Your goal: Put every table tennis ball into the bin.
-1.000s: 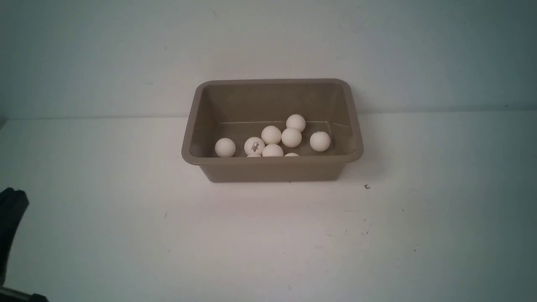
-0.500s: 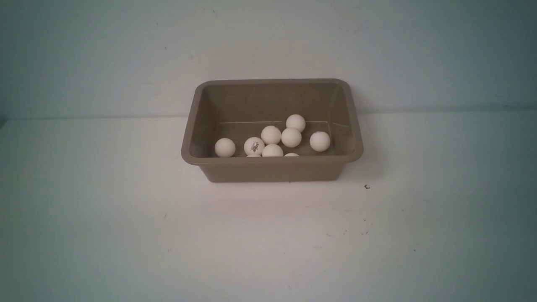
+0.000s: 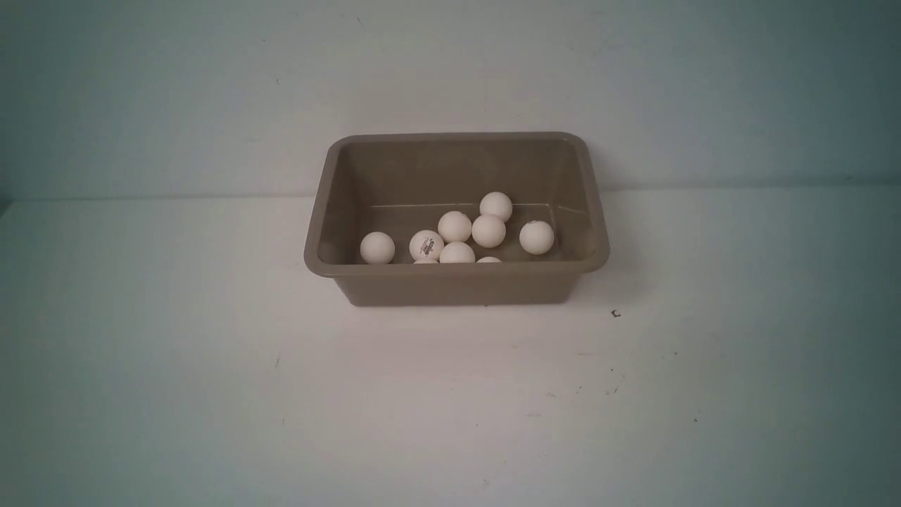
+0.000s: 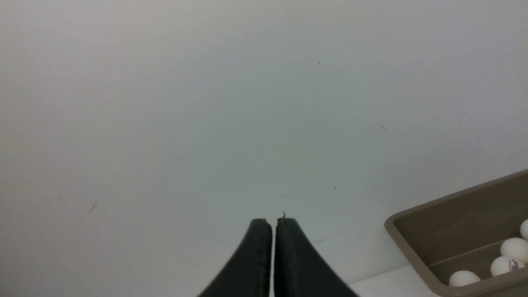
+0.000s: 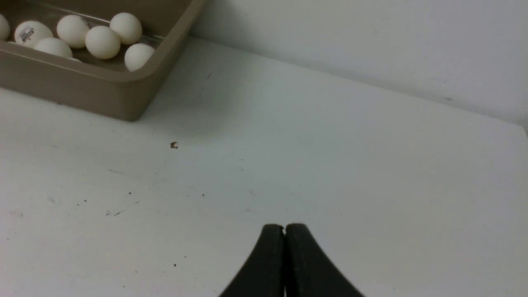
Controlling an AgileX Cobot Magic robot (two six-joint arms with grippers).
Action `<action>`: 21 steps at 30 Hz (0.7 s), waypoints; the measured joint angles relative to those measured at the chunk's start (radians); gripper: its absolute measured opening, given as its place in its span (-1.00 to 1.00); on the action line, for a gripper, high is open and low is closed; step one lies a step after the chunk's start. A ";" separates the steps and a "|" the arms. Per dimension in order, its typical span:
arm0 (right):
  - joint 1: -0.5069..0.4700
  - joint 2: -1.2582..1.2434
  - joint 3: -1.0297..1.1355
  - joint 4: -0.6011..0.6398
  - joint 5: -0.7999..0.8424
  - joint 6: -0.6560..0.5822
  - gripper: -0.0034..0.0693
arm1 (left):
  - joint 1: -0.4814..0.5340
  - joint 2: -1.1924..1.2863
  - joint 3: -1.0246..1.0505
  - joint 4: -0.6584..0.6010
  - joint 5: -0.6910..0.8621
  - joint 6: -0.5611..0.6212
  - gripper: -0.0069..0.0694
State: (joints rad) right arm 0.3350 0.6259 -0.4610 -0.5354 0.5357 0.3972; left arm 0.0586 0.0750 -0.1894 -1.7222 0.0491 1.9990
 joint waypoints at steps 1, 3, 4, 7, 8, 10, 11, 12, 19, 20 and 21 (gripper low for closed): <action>0.000 0.000 0.000 0.000 0.000 0.000 -0.95 | 0.000 0.000 0.000 0.000 -0.004 0.021 -0.83; 0.000 0.000 0.000 0.000 0.000 0.000 -0.95 | 0.000 0.000 0.000 0.000 -0.015 0.064 -0.83; 0.000 0.000 0.000 0.000 0.000 0.000 -0.95 | 0.000 0.000 0.000 0.000 -0.027 0.085 -0.83; 0.000 0.000 0.000 0.000 0.000 0.000 -0.95 | 0.000 0.000 0.000 0.003 -0.034 0.064 -0.83; 0.000 0.000 0.000 0.000 0.000 0.000 -0.95 | 0.000 0.000 0.000 0.027 -0.032 0.017 -0.83; 0.000 0.000 0.000 0.000 0.000 0.000 -0.95 | 0.000 0.000 0.000 0.128 -0.028 -0.124 -0.83; 0.000 0.000 0.000 0.000 0.000 0.000 -0.95 | 0.000 0.000 0.000 0.193 -0.025 -0.211 -0.83; 0.000 0.000 0.000 0.000 0.000 0.000 -0.95 | 0.000 0.000 0.000 0.269 -0.021 -0.284 -0.83; 0.000 0.000 0.000 0.000 0.000 0.000 -0.95 | 0.000 -0.002 0.015 1.079 0.084 -1.134 -0.83; 0.000 0.000 0.000 0.000 0.000 0.000 -0.95 | 0.000 -0.002 0.036 1.238 0.125 -1.328 -0.83; 0.000 0.000 0.000 0.000 0.000 0.000 -0.95 | 0.000 -0.002 0.047 1.331 0.150 -1.428 -0.83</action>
State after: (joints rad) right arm 0.3350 0.6259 -0.4610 -0.5354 0.5357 0.3972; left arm 0.0586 0.0731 -0.1426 -0.3913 0.1990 0.5707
